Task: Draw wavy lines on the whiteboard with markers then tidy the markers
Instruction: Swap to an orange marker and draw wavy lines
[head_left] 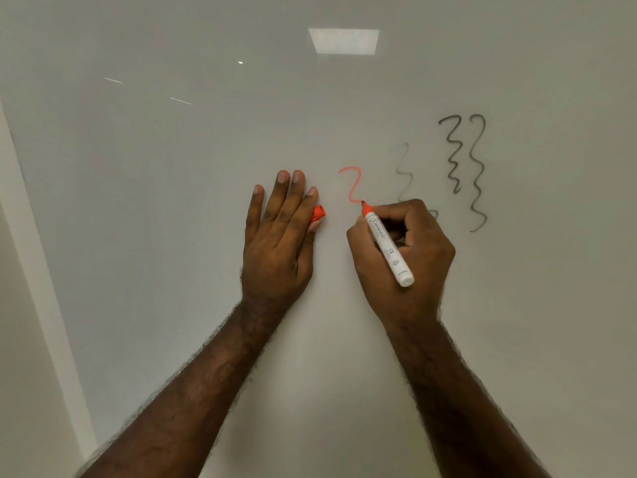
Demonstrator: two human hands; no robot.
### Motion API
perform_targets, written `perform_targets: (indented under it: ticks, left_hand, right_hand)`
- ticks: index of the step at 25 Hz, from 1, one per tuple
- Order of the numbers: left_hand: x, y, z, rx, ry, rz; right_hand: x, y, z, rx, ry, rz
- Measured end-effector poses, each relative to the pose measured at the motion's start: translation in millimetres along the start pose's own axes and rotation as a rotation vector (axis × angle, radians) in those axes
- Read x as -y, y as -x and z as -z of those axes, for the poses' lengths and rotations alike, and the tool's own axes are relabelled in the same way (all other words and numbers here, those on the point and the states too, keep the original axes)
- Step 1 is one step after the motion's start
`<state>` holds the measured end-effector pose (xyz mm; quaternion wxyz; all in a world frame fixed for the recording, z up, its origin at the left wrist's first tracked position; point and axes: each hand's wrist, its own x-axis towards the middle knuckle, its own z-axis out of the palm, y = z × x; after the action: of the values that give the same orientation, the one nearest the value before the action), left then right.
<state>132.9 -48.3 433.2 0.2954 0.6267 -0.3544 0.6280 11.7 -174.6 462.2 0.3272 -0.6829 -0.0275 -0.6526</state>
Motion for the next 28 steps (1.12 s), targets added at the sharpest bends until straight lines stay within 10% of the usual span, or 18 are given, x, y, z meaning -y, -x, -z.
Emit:
perform_targets:
  ticks: [28]
  left_hand:
    - [-2.2, 11.5, 0.0, -0.031, 0.007, 0.014]
  right_hand:
    - [-20.3, 27.5, 24.5, -0.043, -0.063, -0.009]
